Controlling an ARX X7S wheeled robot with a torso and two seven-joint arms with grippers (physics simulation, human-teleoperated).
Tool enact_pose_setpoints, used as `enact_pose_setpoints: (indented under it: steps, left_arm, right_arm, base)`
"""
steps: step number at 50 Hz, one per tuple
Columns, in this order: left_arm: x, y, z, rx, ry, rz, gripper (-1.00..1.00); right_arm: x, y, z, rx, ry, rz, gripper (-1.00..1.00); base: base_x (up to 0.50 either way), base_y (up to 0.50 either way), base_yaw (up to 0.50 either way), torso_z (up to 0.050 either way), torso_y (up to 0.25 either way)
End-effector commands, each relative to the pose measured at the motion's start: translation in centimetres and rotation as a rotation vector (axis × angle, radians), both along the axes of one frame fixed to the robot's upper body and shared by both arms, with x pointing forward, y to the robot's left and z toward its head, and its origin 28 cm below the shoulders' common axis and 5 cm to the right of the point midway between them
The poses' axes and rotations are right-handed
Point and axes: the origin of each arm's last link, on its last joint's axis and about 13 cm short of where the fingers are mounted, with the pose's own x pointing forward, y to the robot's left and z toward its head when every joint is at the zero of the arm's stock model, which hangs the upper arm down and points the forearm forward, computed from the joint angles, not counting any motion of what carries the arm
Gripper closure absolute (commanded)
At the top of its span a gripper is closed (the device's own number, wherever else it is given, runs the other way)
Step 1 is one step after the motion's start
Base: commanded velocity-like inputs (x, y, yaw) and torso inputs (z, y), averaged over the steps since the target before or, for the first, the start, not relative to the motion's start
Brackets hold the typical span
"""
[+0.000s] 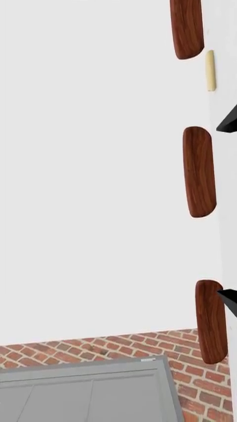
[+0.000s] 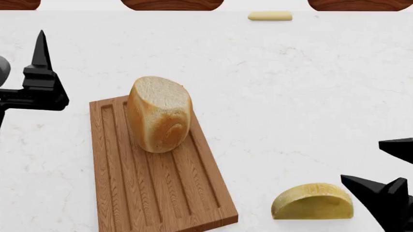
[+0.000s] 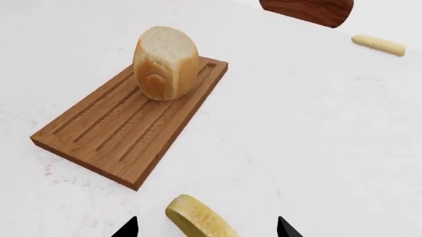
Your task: Pick up the wedge of cheese and place it on the slice of bread to prepare a simple cheese on bread dish.
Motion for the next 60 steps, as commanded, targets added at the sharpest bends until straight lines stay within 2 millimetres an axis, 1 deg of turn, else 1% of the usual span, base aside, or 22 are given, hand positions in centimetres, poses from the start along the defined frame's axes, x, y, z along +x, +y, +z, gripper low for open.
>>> enact_pose_setpoints:
  steps: [1, 2, 6, 10, 20, 23, 30, 31, 51, 56, 60]
  left_arm:
    - [0.0, 0.0, 0.0, 0.0, -0.003, 0.002, -1.0]
    - [-0.1, 0.0, 0.0, 0.0, -0.004, 0.003, -1.0]
    - [0.0, 0.0, 0.0, -0.001, -0.004, 0.002, -1.0]
    - [-0.1, 0.0, 0.1, -0.003, -0.004, 0.002, -1.0]
    - [0.0, 0.0, 0.0, -0.002, -0.001, 0.002, -1.0]
    - [0.0, 0.0, 0.1, -0.001, 0.0, 0.002, -1.0]
    - [0.0, 0.0, 0.0, -0.002, 0.001, 0.001, -1.0]
    - [0.0, 0.0, 0.0, -0.002, 0.001, 0.0, -1.0]
    - [0.0, 0.0, 0.1, -0.002, 0.002, -0.002, -1.0]
    - [0.0, 0.0, 0.1, -0.001, 0.003, -0.003, -1.0]
    - [-0.1, -0.1, 0.2, -0.001, 0.005, 0.0, -1.0]
  right_arm:
    - [1.4, 0.0, 0.1, 0.12, 0.037, -0.056, -1.0]
    - [1.6, -0.1, -0.3, 0.09, 0.057, -0.05, -1.0]
    - [1.8, 0.2, -0.7, 0.028, 0.086, 0.06, -1.0]
    - [2.0, -0.2, -1.0, -0.038, 0.123, 0.081, -1.0]
    - [3.0, -1.6, -1.5, -0.087, 0.148, 0.046, -1.0]
    - [3.3, -2.0, -1.8, -0.106, 0.158, 0.031, -1.0]
    - [3.9, -2.1, -2.7, -0.128, 0.171, 0.027, -1.0]
    - [4.1, -2.3, -3.2, -0.132, 0.177, 0.012, -1.0]
    - [4.3, -2.2, -3.0, -0.148, 0.161, 0.022, -1.0]
    - [4.1, -2.5, -2.9, -0.163, 0.162, 0.093, -1.0]
    - [4.1, -2.9, -2.6, -0.188, 0.156, 0.105, -1.0]
  base:
    - [0.0, 0.0, 0.0, 0.0, 0.0]
    - [0.0, 0.0, 0.0, 0.0, 0.0]
    - [0.0, 0.0, 0.0, 0.0, 0.0]
    - [0.0, 0.0, 0.0, 0.0, 0.0]
    - [0.0, 0.0, 0.0, 0.0, 0.0]
    - [0.0, 0.0, 0.0, 0.0, 0.0]
    - [0.0, 0.0, 0.0, 0.0, 0.0]
    - [0.0, 0.0, 0.0, 0.0, 0.0]
    - [0.0, 0.0, 0.0, 0.0, 0.0]
    - [0.0, 0.0, 0.0, 0.0, 0.0]
    - [0.0, 0.0, 0.0, 0.0, 0.0]
